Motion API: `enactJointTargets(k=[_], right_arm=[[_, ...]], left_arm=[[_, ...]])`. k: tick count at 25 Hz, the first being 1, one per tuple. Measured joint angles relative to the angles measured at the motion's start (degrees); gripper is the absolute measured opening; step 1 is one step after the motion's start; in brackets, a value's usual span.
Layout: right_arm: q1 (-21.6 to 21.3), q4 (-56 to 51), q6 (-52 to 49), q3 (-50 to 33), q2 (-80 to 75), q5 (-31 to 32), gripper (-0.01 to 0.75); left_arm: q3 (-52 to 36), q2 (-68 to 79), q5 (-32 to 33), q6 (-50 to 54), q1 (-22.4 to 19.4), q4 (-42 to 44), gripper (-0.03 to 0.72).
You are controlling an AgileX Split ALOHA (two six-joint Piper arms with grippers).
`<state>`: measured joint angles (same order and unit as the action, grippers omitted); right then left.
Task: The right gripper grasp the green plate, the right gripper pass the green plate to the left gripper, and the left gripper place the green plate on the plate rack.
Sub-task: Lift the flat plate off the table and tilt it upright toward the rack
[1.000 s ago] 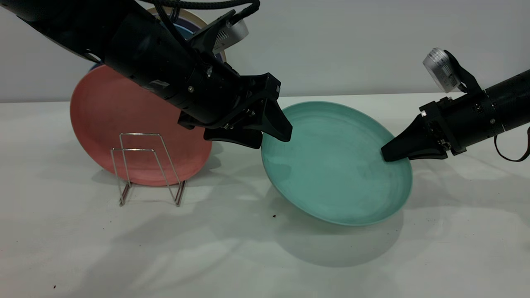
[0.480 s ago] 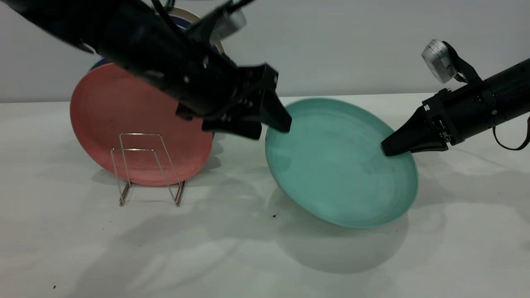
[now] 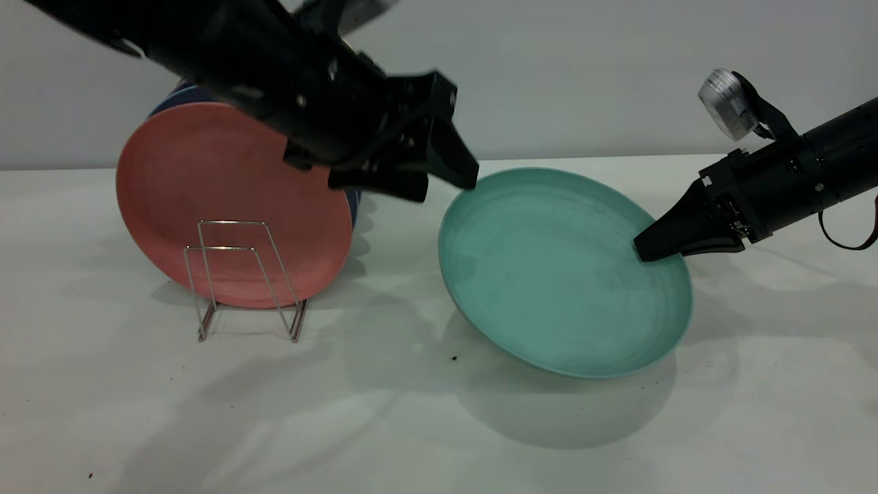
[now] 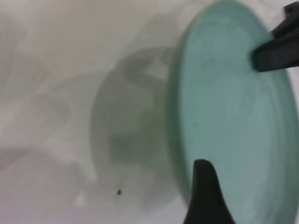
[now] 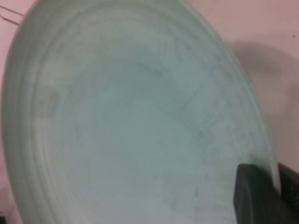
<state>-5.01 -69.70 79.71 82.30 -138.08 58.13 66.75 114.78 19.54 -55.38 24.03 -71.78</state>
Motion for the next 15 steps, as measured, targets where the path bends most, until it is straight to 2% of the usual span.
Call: enactJointTargets(k=[8,15], right_arm=[[0.25,-0.72,-0.06,0.23,0.00,2.42,0.019],[2.81,-1.15,0.27,0.23,0.00,2.59,0.019]], left_arm=[[0.00,3.85,0.05,0.23,0.00,-4.16,0.514],[0.00,4.71,0.10,-2.88,0.00,-9.78,0.487]])
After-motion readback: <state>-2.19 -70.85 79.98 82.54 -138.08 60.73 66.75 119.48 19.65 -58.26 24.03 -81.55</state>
